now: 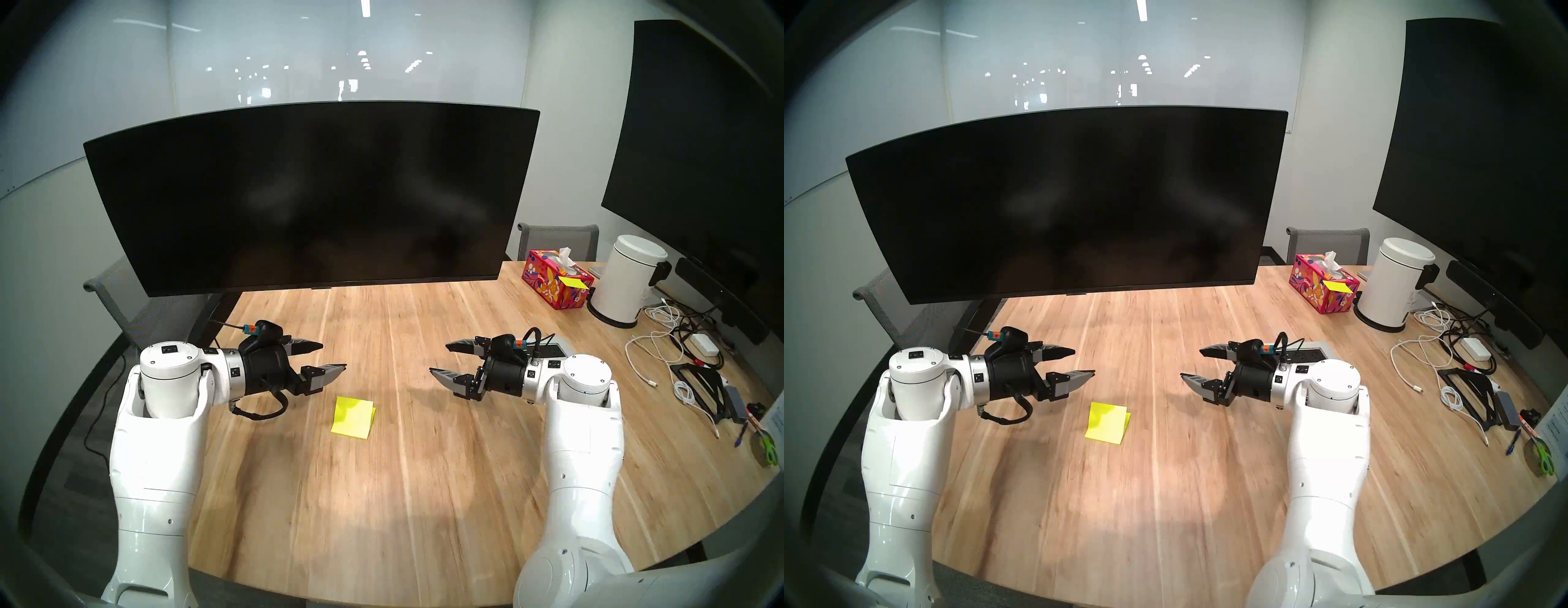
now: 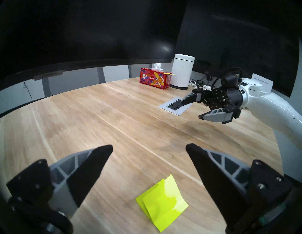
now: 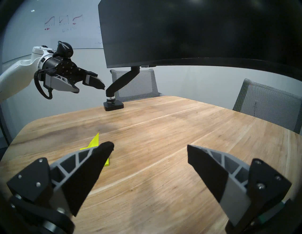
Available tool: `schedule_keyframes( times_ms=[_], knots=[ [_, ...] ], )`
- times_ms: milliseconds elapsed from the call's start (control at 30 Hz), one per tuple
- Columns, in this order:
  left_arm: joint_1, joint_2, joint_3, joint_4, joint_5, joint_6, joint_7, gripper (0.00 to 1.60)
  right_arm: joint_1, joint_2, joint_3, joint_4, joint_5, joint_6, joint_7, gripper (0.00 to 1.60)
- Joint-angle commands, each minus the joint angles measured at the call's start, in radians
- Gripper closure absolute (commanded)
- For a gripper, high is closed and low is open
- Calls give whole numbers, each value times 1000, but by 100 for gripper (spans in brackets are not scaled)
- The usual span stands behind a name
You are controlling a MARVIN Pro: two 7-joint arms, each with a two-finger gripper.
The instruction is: Peel one sticky note off the pad and stick it onto the monitor, then press it flat
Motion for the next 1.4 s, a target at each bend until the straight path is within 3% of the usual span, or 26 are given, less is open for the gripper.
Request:
schedule_keyframes(
  times_ms=[0,533,1367],
  knots=[
    [0,17,-4,14,-15,-50,-32,0,10,1,2,-13,7,-1,-1,0],
    [13,32,33,111,17,-196,-47,0,10,1,2,-13,7,-1,-1,0],
    [35,36,55,135,50,-193,-54,0,10,1,2,-13,7,-1,-1,0]
  ],
)
